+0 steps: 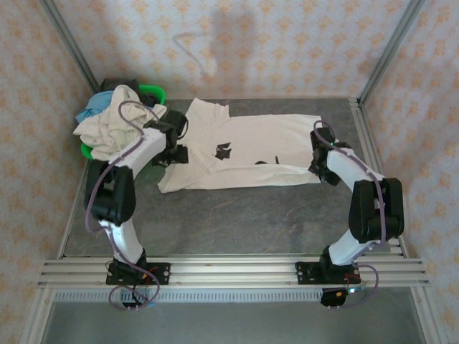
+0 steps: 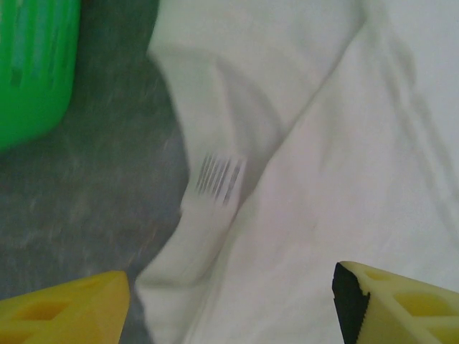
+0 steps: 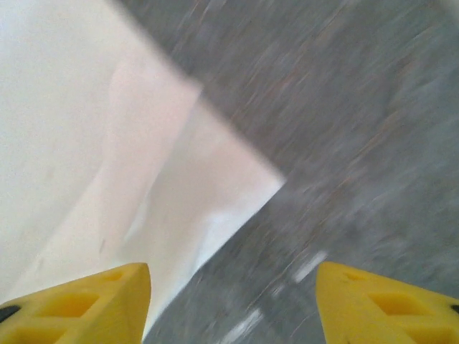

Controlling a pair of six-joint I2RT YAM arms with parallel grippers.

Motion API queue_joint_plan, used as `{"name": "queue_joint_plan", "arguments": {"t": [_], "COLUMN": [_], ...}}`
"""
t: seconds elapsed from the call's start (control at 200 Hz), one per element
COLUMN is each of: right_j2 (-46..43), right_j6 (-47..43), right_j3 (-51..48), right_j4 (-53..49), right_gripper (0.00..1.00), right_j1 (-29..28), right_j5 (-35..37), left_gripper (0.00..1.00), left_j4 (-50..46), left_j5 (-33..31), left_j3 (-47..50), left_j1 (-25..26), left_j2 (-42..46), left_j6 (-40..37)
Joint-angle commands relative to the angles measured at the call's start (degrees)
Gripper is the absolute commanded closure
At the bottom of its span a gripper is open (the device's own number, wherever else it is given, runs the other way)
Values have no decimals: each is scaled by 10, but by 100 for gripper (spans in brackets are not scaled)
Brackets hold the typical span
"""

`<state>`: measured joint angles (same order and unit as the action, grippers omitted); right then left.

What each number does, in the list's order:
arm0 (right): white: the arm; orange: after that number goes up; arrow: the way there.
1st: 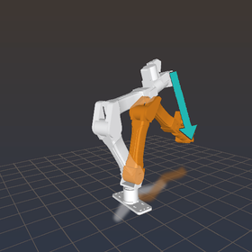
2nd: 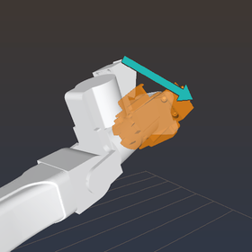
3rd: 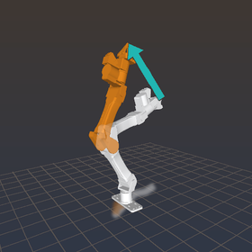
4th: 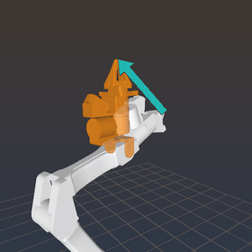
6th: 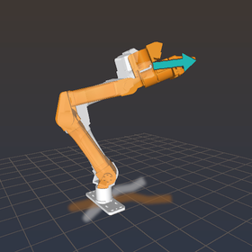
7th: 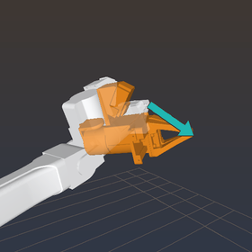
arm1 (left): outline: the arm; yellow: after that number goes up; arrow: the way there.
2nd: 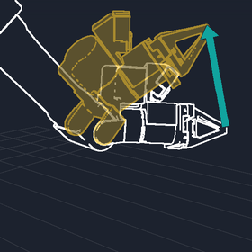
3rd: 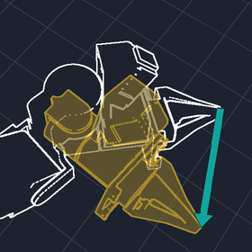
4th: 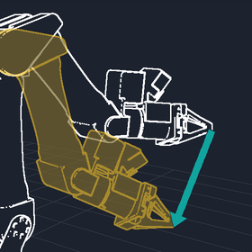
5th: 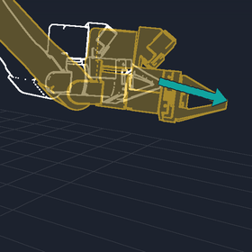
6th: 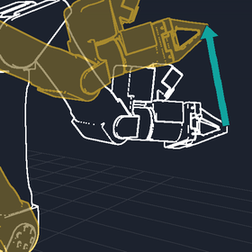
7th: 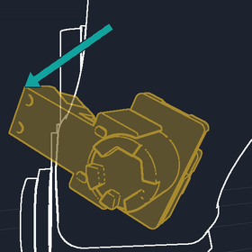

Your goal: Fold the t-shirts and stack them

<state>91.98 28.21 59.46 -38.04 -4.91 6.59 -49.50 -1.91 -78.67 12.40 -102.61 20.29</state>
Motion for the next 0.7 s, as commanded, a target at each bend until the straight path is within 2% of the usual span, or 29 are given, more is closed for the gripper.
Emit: {"name": "queue_joint_plan", "arguments": {"t": [0.0, 0.095, 0.185, 0.295, 0.485, 0.691], "right_j2": [38, 74, 92, 94, 63, 57], "right_j6": [-13, -7, 5, 23, 28, 23], "right_j3": [1, 24, 27, 18, -13, -25], "right_j4": [60, 29, 21, 7, 24, 19], "right_gripper": [37, 38, 39, 43, 47, 47], "right_j1": [-5, -3, 10, 29, 53, 62], "right_j5": [-88, -33, -25, -14, -37, -35], "left_gripper": [25, 29, 38, 62, 100, 100], "left_j4": [61, 92, 106, 107, 118, 120], "left_j5": [-11, 21, 33, 45, 76, 90], "left_j3": [71, 91, 85, 75, 93, 156], "left_j1": [5, 1, -1, -10, -29, -37], "left_j2": [19, 0, -28, -47, -27, 28], "left_j6": [35, 36, 35, 34, 25, 33]}}
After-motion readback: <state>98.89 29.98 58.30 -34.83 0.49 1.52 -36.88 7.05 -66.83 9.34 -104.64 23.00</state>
